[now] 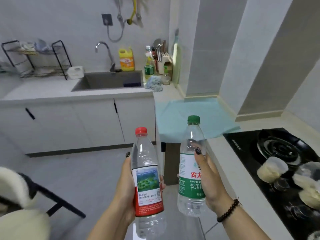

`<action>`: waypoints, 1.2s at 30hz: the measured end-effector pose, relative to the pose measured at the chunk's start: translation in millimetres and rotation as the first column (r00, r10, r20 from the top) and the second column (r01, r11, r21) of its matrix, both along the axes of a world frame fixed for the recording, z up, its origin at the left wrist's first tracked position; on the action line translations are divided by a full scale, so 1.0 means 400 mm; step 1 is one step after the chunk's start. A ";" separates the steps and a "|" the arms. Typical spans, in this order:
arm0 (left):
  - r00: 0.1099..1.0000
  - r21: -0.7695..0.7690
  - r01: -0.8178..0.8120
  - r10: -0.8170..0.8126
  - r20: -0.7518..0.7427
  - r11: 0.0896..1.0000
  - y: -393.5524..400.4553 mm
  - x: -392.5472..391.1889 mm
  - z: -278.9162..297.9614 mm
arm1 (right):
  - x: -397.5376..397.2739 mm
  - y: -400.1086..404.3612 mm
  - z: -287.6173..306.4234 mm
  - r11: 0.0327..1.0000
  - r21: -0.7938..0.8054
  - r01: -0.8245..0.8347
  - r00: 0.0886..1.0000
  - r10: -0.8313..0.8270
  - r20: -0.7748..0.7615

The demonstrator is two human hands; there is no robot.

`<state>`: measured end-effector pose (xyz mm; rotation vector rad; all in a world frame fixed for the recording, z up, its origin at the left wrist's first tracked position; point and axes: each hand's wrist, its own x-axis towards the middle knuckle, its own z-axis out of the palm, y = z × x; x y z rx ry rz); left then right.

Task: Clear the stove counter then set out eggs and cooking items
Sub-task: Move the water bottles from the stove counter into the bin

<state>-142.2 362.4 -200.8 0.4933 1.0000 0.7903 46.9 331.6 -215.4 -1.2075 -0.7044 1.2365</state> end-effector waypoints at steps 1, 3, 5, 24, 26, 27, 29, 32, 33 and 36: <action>0.999 -0.023 -0.045 0.045 0.016 0.999 0.026 -0.024 -0.005 | -0.023 0.044 -0.003 0.999 -0.002 -0.041 0.999 0.041 -0.004; 0.990 -0.083 -0.105 0.112 0.089 0.991 0.075 -0.054 -0.007 | -0.058 0.120 -0.006 0.995 -0.004 -0.099 0.995 0.099 -0.013; 0.968 -0.120 -0.172 0.191 0.165 0.978 0.137 -0.078 -0.003 | -0.088 0.211 -0.012 0.985 -0.008 -0.171 0.985 0.171 -0.027; 0.749 0.007 -0.661 0.659 0.071 0.751 0.662 -0.269 0.024 | -0.259 0.935 0.033 0.788 -0.032 -0.614 0.788 0.615 0.036; 0.722 0.000 -0.690 0.688 0.064 0.724 0.703 -0.303 0.018 | -0.295 0.987 0.025 0.762 -0.046 -0.646 0.761 0.648 0.044; 0.712 -0.006 -0.700 0.700 0.054 0.714 0.723 -0.319 0.013 | -0.313 1.008 0.021 0.756 -0.054 -0.652 0.755 0.654 0.047; 0.693 -0.011 -0.720 0.720 0.044 0.694 0.772 -0.356 0.003 | -0.355 1.058 0.013 0.741 -0.066 -0.668 0.740 0.671 0.039; 0.674 -0.011 -0.739 0.739 0.022 0.674 0.859 -0.418 -0.008 | -0.421 1.137 0.011 0.705 -0.078 -0.705 0.704 0.709 0.049; 0.664 -0.010 -0.748 0.748 0.014 0.664 0.896 -0.446 -0.015 | -0.447 1.172 0.007 0.700 -0.084 -0.709 0.698 0.714 0.056; 0.654 0.009 -0.756 0.756 0.010 0.654 0.998 -0.532 -0.024 | -0.534 1.271 -0.001 0.707 -0.087 -0.702 0.702 0.708 0.076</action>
